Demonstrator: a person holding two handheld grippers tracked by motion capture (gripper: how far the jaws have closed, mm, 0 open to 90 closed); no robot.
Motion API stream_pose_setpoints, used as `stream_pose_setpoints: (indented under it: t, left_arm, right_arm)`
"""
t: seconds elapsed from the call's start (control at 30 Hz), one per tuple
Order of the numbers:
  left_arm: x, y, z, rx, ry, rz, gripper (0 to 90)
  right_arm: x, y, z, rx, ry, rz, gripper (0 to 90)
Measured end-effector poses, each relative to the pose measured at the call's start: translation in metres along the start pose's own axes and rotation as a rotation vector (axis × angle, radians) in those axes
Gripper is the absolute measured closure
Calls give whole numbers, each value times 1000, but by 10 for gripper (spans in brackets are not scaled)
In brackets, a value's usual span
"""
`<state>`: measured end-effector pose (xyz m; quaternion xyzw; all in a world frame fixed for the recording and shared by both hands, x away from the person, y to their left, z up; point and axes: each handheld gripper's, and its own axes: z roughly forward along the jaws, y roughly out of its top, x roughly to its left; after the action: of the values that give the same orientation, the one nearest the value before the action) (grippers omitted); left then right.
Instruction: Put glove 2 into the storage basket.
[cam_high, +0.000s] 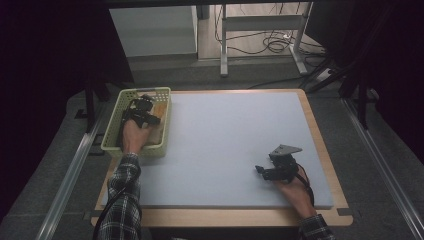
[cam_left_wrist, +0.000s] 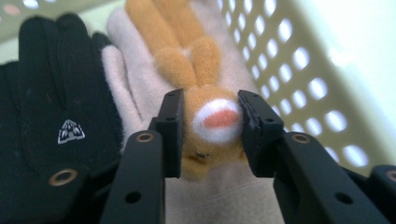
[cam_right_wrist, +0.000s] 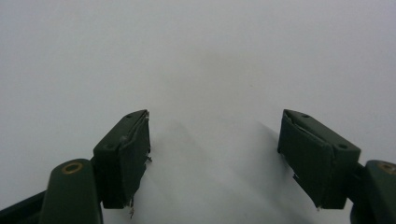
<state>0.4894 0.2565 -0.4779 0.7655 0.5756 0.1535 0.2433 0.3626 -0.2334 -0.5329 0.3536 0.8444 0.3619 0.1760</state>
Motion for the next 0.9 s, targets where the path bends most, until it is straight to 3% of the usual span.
stream_pose_setpoints:
  t: [0.07, 0.1, 0.17, 0.33, 0.47, 0.9]
  left_arm:
    - [-1, 2, -3, -22, -61, -33, 652]
    - [-2, 4, -1, 3, -83, -40, 645]
    - [-6, 4, 3, 25, -23, -20, 610]
    - [4, 0, 0, -25, -67, -59, 472]
    - [8, -4, -11, -61, -47, -46, 335]
    - [9, -18, -27, -129, -40, -17, 150]
  right_arm:
    - [0, 0, 0, 0, 0, 0, 248]
    - [0, 0, 0, 0, 0, 0, 248]
    - [0, 0, 0, 0, 0, 0, 248]
    - [0, 0, 0, 0, 1, 1, 248]
    - [0, 0, 0, 0, 0, 0, 248]
    - [0, 0, 0, 0, -1, -1, 248]
